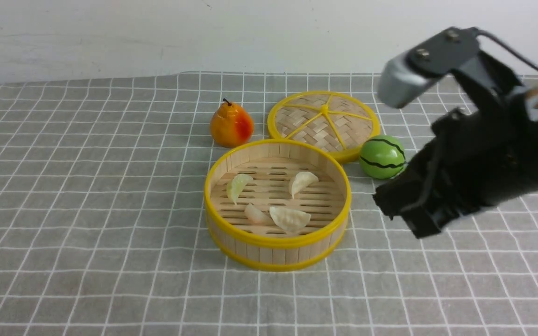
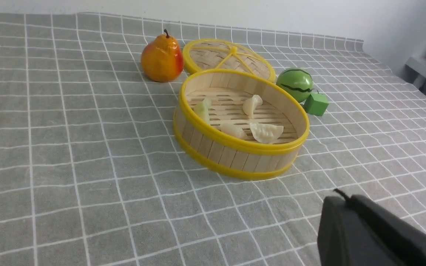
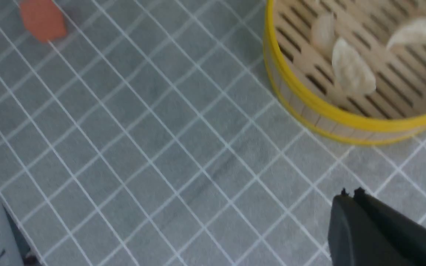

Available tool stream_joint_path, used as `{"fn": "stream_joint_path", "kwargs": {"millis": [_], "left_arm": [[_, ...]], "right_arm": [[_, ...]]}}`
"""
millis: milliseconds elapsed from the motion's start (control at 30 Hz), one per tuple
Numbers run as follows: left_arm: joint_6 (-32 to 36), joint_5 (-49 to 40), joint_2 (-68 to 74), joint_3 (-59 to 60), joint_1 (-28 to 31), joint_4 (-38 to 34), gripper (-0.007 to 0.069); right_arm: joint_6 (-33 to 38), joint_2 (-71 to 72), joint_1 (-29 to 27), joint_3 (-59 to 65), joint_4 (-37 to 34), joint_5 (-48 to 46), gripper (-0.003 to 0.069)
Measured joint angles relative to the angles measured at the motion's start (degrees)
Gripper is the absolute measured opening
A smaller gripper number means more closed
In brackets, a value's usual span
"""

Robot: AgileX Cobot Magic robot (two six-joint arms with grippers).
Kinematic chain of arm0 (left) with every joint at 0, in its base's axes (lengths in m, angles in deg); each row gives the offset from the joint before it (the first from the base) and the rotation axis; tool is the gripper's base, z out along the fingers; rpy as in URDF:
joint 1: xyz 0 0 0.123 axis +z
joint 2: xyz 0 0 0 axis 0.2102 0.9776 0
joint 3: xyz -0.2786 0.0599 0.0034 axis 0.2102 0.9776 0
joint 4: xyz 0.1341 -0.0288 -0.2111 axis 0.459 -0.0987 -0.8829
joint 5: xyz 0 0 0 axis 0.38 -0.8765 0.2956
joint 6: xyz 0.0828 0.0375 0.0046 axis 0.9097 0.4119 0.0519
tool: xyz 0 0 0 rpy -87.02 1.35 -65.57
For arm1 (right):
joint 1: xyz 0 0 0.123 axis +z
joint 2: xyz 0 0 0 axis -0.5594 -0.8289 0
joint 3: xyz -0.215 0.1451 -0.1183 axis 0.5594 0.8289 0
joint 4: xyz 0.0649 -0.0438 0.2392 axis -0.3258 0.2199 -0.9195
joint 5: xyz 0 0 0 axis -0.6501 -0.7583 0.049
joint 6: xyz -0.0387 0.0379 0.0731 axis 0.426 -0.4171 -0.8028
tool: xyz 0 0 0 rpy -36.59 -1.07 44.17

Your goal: Put the dumplings into the steamer on the table with the grey tablecloth.

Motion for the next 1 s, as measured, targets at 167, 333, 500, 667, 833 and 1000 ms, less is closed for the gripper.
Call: {"fn": "stream_joint_path", "kwargs": {"millis": [167,333,500,667,833,1000], "left_arm": [[-0.04,-1.34,0.00,0.00,0.00,0.11,-0.0014],[-0.04,-3.09,0.00,0.00,0.00,0.23,-0.0014],[-0.04,-3.18,0.00,0.00,0.00,0.23,-0.0014],[-0.04,-3.22,0.00,0.00,0.00,0.23,-0.0014],[-0.04,-3.22,0.00,0.00,0.00,0.23,-0.0014],[-0.04,-3.22,0.00,0.00,0.00,0.28,-0.0014]], "right_arm": [[7.81,10.97,0.00,9.73,-5.07,12.51,-0.0012],[13.11,23.15,0.00,18.24,-9.63,25.18,-0.0008],[13.55,27.94,0.00,21.75,-10.18,27.11,-0.0003],[13.80,28.60,0.00,22.12,-10.18,26.12,0.0001],[13.80,28.60,0.00,22.12,-10.18,25.21,0.0006],[13.80,28.60,0.00,22.17,-10.55,25.33,0.0012]]}}
